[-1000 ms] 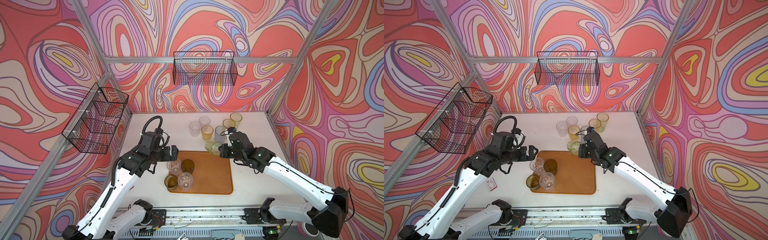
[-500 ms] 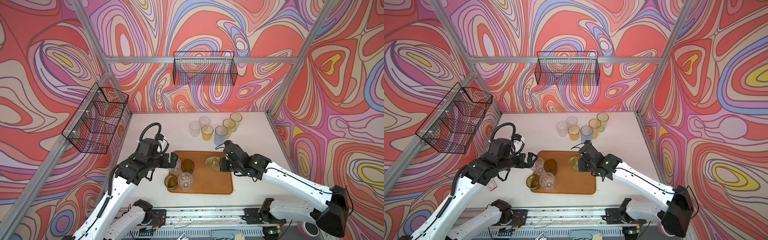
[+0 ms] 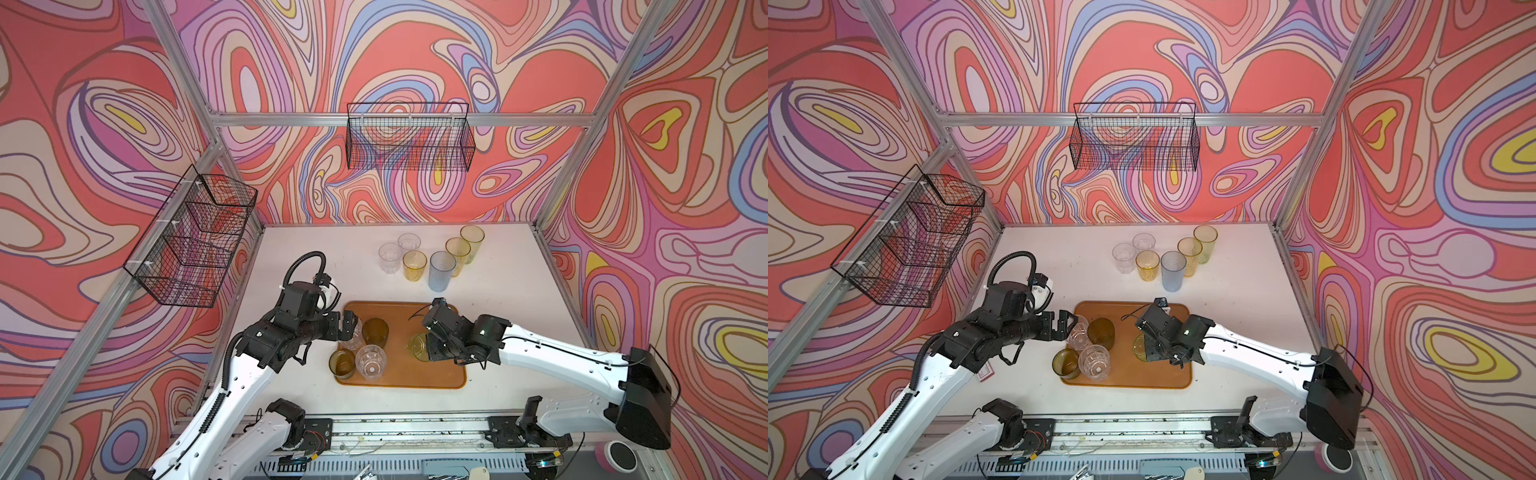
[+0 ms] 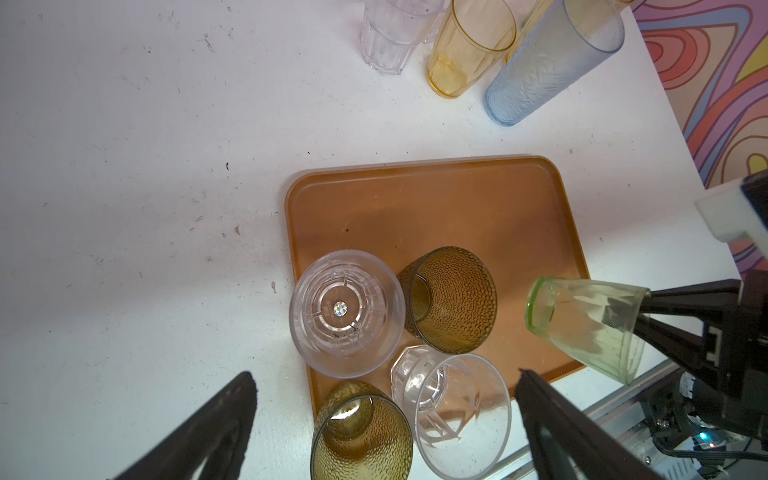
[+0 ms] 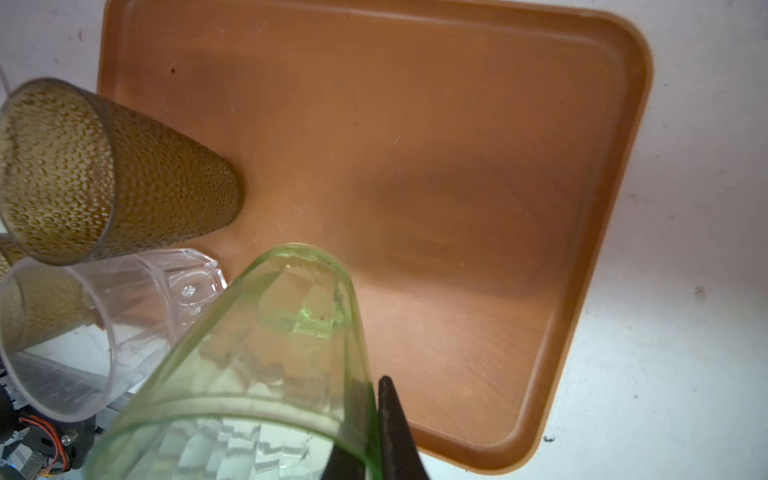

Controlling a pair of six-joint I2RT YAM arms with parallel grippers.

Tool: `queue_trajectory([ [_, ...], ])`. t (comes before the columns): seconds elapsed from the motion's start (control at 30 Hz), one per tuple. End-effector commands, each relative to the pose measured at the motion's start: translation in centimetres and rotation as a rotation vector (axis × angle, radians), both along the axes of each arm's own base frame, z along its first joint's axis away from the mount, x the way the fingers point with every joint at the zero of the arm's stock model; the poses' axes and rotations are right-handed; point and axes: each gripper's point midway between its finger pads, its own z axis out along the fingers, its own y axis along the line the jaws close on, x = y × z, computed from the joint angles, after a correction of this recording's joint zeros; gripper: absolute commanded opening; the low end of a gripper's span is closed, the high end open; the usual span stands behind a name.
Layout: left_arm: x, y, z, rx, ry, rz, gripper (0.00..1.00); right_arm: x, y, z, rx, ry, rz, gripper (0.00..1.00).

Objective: Place the glasses into the tray

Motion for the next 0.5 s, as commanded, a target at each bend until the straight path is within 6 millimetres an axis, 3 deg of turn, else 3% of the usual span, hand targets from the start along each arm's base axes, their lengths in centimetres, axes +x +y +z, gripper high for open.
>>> queue_trajectory([
  [0.0, 0.2, 0.2, -0.2, 0.013, -0.021, -0.002, 1.0, 0.1, 1.0, 0.2, 0.005, -0.008, -0.024, 0.0],
  [0.47, 0.0, 0.5, -0.6, 0.024, -0.006, 0.007, 1.0, -1.0, 3.6, -1.5, -0.011, 0.019, -0.006, 0.0],
])
